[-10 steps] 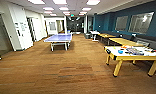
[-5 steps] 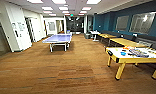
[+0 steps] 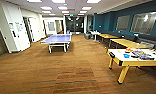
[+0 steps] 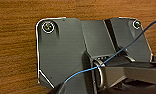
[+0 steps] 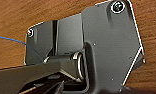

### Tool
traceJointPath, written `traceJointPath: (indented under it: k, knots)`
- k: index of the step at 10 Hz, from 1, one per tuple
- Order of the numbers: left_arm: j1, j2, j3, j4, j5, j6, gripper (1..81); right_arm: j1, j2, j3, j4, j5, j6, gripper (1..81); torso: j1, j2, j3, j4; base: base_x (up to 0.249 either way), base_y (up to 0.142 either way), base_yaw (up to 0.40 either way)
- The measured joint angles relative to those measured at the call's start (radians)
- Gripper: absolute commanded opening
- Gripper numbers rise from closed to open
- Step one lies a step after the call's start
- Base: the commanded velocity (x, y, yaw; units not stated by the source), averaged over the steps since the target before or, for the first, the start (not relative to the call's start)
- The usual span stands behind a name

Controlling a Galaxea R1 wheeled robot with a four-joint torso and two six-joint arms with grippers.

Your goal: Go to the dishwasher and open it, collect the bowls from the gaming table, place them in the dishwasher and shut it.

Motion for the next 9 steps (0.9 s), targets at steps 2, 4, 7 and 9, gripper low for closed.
traceJointPath:
  k: [2,4,7,9]
  knots:
    - [0.0,0.0,0.0,0.0,0.0,0.0,81.1,0.001,0.0,0.0,0.0,0.0,0.0,81.1,0.0,0.0,0.0,0.0,0.279,0.0,0.0]
    - [0.0,0.0,0.0,0.0,0.0,0.0,81.1,0.0,0.002,0.0,0.0,0.0,0.0,81.1,0.0,0.0,0.0,0.0,0.279,0.0,0.0]
    - [0.0,0.0,0.0,0.0,-0.001,0.0,81.1,0.0,0.002,0.0,0.0,0.0,0.0,81.1,0.0,0.0,0.0,0.0,0.279,0.0,0.0]
    - [0.0,0.0,0.0,0.0,-0.001,0.0,81.1,0.0,0.002,0.0,0.0,0.0,0.0,81.1,0.0,0.0,0.0,0.0,0.279,0.0,0.0]
